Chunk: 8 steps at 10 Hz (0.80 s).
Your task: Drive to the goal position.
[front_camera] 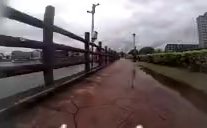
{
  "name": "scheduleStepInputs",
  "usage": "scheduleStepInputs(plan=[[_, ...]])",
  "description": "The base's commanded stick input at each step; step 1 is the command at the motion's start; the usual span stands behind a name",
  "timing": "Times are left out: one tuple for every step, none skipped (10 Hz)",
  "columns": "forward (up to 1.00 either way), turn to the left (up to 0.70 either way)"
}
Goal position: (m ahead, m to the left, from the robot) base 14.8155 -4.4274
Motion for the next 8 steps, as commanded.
scheduleStepInputs(plan=[[0.85,0.01],[0.85,0.01],[0.85,0.00],[0.85,-0.10],[0.85,-0.33],[0.85,-0.33],[0.85,-0.33],[0.85,-0.33]])
